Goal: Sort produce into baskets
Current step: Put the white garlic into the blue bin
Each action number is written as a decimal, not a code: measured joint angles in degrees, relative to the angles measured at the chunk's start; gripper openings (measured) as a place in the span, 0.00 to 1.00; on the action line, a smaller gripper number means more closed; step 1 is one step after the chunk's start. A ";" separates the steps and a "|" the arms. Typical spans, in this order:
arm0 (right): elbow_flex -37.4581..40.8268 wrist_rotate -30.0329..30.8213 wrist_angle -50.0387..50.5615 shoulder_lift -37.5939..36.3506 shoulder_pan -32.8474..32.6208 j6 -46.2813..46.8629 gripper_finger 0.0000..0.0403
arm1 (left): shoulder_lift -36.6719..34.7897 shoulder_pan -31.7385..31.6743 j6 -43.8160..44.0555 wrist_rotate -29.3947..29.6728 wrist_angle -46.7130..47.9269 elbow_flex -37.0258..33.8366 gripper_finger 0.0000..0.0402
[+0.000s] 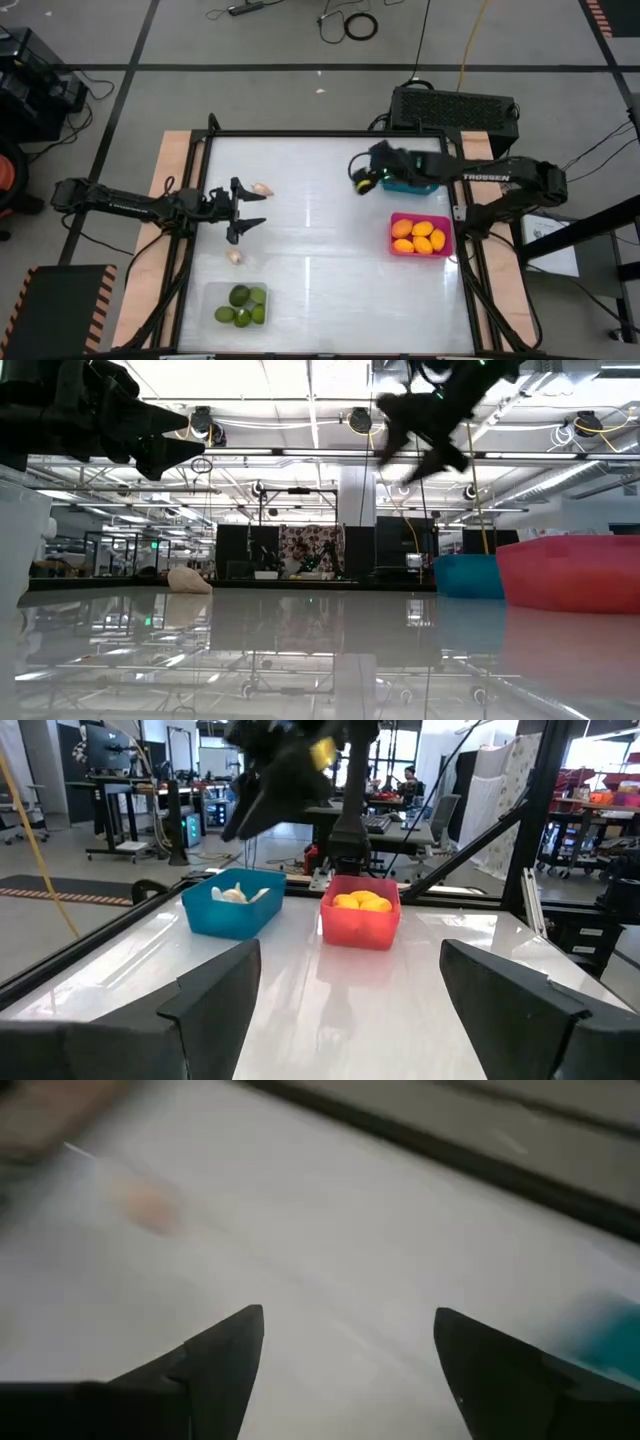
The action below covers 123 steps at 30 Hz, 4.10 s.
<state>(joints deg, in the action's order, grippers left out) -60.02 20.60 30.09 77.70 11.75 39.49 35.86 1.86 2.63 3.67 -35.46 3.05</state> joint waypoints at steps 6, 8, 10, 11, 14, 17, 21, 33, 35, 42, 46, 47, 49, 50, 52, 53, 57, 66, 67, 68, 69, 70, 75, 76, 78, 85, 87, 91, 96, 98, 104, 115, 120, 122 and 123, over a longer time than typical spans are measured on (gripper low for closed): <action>1.43 -0.03 -33.24 9.56 -10.48 -9.81 0.71 | 0.00 0.01 0.02 -0.01 0.00 0.00 0.78; 1.43 -0.10 -42.95 14.71 -13.38 -12.46 0.71 | 0.02 -0.01 0.02 -0.01 0.02 0.00 0.78; 1.43 -1.69 -52.57 20.40 -15.59 -14.76 0.71 | 0.00 -0.01 0.00 -0.01 0.00 0.00 0.78; 1.46 -3.25 -57.00 23.23 -16.53 -15.96 0.71 | 0.01 0.00 0.00 0.01 0.02 0.00 0.78; 0.16 -7.21 -68.20 31.61 -18.62 -19.07 0.71 | 0.00 0.01 -0.18 0.63 -0.02 0.00 0.78; -3.67 -7.45 -73.95 39.51 -19.98 -21.23 0.71 | 0.02 0.01 -0.41 8.61 0.07 0.00 0.78; -13.01 -7.33 -74.47 50.30 -20.31 -22.85 0.71 | 0.00 -0.02 -0.09 21.93 2.10 0.00 0.78; -51.22 -12.02 -62.98 74.70 -19.78 -35.86 0.71 | 0.02 0.00 0.02 30.68 6.27 -0.02 0.78; -56.40 -12.04 -58.49 76.97 -19.50 -35.89 0.71 | 0.00 -0.02 -0.06 30.66 6.27 -0.02 0.78; -67.44 -16.51 -45.56 80.66 -18.37 -35.33 0.71 | 0.02 -0.02 -0.48 30.46 6.98 -0.02 0.78; -67.42 -19.18 -44.87 80.68 -17.76 -33.68 0.71 | 0.00 -0.02 -1.46 30.49 7.41 -0.02 0.78; -67.42 -21.07 -44.84 80.70 -17.56 -33.06 0.71 | 0.00 -0.02 -1.50 30.49 7.48 -0.02 0.78; -67.44 -23.14 -45.49 81.17 -17.35 -32.57 0.71 | 0.02 -0.02 -1.51 30.45 7.57 -0.02 0.78; -67.46 -23.65 -46.16 81.41 -17.34 -32.63 0.71 | 0.00 -0.02 -1.51 30.34 7.51 -0.02 0.78; -67.42 -23.98 -45.84 81.79 -17.40 -33.07 0.71 | 0.01 -0.02 -1.52 29.97 7.54 -0.02 0.78; -67.42 -23.98 -46.03 82.32 -17.40 -33.42 0.71 | 0.02 -0.02 -1.53 29.83 7.54 -0.02 0.78; -67.37 -23.98 -46.23 82.78 -17.40 -33.72 0.71 | 0.00 -0.02 -1.53 29.49 7.50 -0.02 0.78; -67.37 -23.41 -47.25 83.35 -16.87 -34.16 0.69 | 0.02 -0.03 -1.59 29.41 7.52 -0.02 0.78; -67.37 -23.41 -47.41 83.35 -16.75 -34.16 0.68 | 0.02 -0.02 -1.60 29.41 7.58 -0.02 0.78; -67.37 -23.42 -47.39 83.35 -16.68 -34.16 0.66 | 0.00 -0.02 -1.58 29.41 7.57 -0.02 0.78; -67.37 -23.39 -47.31 83.35 -16.68 -34.16 0.64 | 0.00 -0.02 -1.57 29.41 7.57 -0.02 0.78; -67.37 -23.39 -47.11 83.35 -16.64 -34.16 0.62 | 0.02 -0.02 -1.60 29.41 7.58 -0.02 0.78; -67.37 -23.32 -47.21 83.35 -16.57 -33.90 0.50 | 0.02 -0.02 -1.62 29.42 7.67 -0.02 0.78; -67.37 -23.32 -47.21 83.35 -16.52 -33.89 0.48 | 0.02 -0.02 -1.62 29.41 7.68 -0.02 0.78; -67.37 -23.34 -47.24 83.26 -16.42 -33.76 0.43 | 0.02 -0.04 -1.62 29.41 7.69 -0.02 0.78; -67.37 -23.60 -37.16 79.25 -15.85 -35.77 0.34 | 0.02 -0.03 -1.70 29.44 7.73 -0.02 0.78; -67.37 -23.64 -30.37 77.00 -15.71 -36.96 0.34 | 0.00 -0.02 -1.98 29.47 7.67 -0.02 0.78; -67.37 -23.69 -15.91 72.68 -15.57 -40.27 0.34 | 0.00 -0.04 -3.11 31.19 7.77 -0.02 0.78; -67.37 -23.76 -1.21 67.57 -15.19 -42.16 0.34 | 0.00 -0.04 -3.17 31.88 8.41 -0.02 0.78; -67.37 -23.78 3.77 65.20 -14.71 -42.51 0.34 | 0.02 -0.03 -3.16 31.88 8.61 -0.02 0.78; -67.39 -23.33 18.55 58.12 -12.30 -46.20 0.34 | 0.00 -0.02 -2.99 31.52 8.61 -0.02 0.78; -67.42 -13.09 47.53 49.65 -3.08 -47.62 0.34 | 0.00 -0.02 -2.56 31.08 8.63 -0.02 0.78; -67.39 -11.10 60.01 49.45 4.34 -44.85 0.34 | 0.00 -0.02 -1.92 31.05 8.64 -0.02 0.78; -66.50 -11.14 59.88 49.24 7.57 -43.48 0.34 | 0.00 -0.04 -1.84 31.03 8.66 -0.02 0.78; -65.54 -11.44 59.54 48.51 9.31 -43.01 0.34 | 0.02 -0.03 -1.86 31.03 8.66 -0.02 0.78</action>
<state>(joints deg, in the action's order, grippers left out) -125.56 9.16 89.62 126.21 21.06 -3.52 35.88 1.84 0.78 34.70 -26.81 3.03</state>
